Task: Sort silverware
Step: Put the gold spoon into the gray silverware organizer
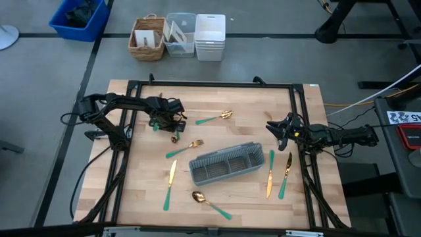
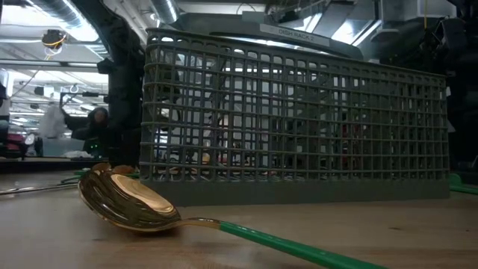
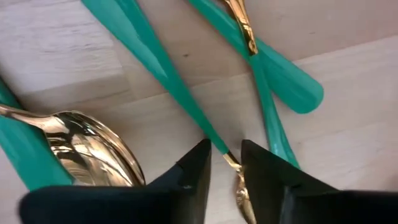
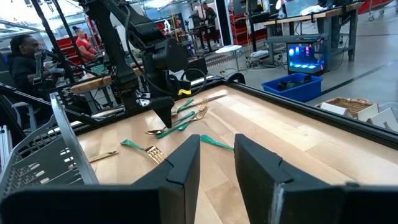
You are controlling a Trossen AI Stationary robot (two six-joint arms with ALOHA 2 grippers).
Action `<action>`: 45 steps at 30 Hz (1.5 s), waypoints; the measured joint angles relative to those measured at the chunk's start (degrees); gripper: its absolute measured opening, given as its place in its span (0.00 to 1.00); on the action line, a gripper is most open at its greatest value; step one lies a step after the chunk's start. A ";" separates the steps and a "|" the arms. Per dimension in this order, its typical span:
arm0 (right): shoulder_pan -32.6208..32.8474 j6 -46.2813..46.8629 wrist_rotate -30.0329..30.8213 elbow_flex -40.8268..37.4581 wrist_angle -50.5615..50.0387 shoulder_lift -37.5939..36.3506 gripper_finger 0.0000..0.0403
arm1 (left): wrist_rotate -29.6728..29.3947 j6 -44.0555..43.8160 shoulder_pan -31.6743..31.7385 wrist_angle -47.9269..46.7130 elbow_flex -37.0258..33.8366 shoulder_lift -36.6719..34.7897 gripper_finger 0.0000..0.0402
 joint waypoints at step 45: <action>0.00 -0.02 -0.02 -0.02 0.03 0.00 0.25 | 2.77 5.60 -5.56 9.70 -0.20 -27.78 0.00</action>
